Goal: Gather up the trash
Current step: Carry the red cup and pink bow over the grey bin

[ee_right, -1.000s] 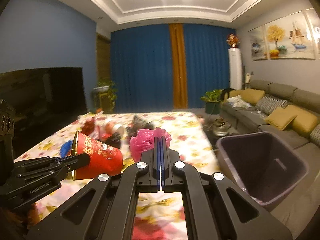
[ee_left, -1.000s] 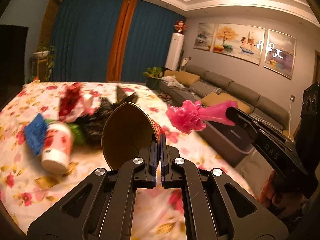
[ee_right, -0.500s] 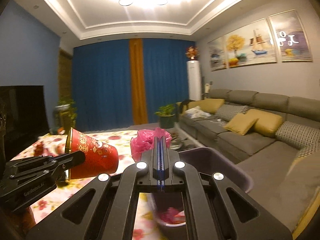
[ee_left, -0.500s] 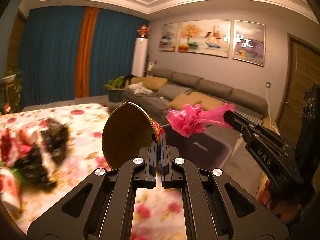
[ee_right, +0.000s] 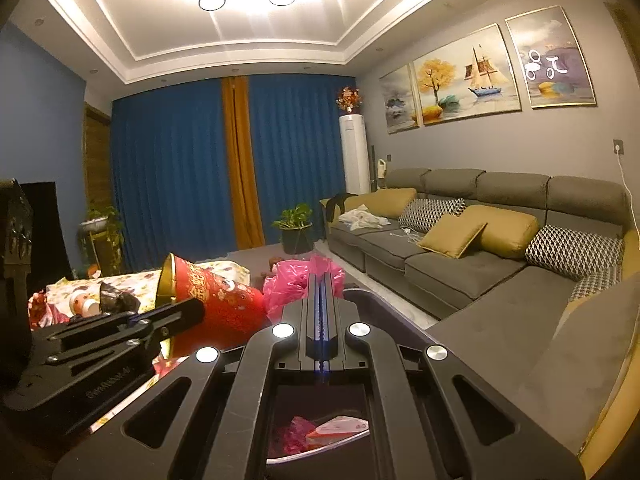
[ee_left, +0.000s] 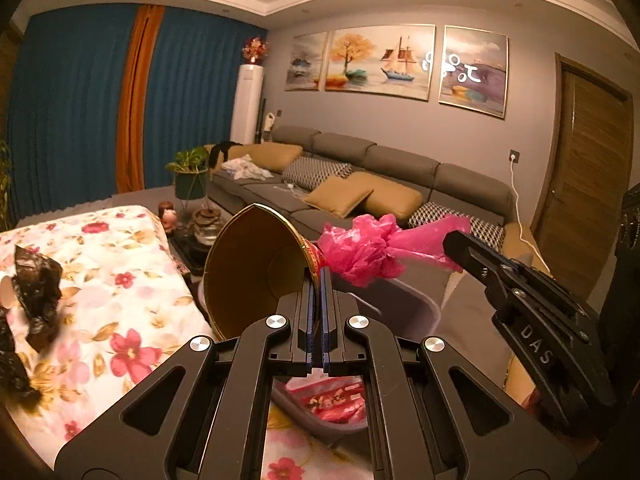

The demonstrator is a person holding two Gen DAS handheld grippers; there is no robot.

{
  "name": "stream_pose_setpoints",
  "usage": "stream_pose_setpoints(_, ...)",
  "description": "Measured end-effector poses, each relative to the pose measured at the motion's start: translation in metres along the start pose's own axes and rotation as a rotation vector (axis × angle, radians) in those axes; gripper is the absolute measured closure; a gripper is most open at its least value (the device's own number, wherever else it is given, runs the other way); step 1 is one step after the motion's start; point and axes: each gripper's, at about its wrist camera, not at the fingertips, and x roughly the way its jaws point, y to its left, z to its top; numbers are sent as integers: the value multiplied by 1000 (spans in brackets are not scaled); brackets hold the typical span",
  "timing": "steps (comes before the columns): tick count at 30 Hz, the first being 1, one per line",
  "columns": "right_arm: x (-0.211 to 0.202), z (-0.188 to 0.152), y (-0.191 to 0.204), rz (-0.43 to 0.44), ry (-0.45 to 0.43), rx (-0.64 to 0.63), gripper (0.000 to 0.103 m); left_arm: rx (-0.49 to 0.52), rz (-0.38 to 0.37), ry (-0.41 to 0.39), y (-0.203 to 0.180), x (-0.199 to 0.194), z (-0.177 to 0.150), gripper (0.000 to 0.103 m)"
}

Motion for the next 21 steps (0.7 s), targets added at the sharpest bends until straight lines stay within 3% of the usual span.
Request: stream_pose_setpoints(21, 20, -4, -6, -24, 39, 50, 100, -27, -42, 78, 0, 45, -7, 100)
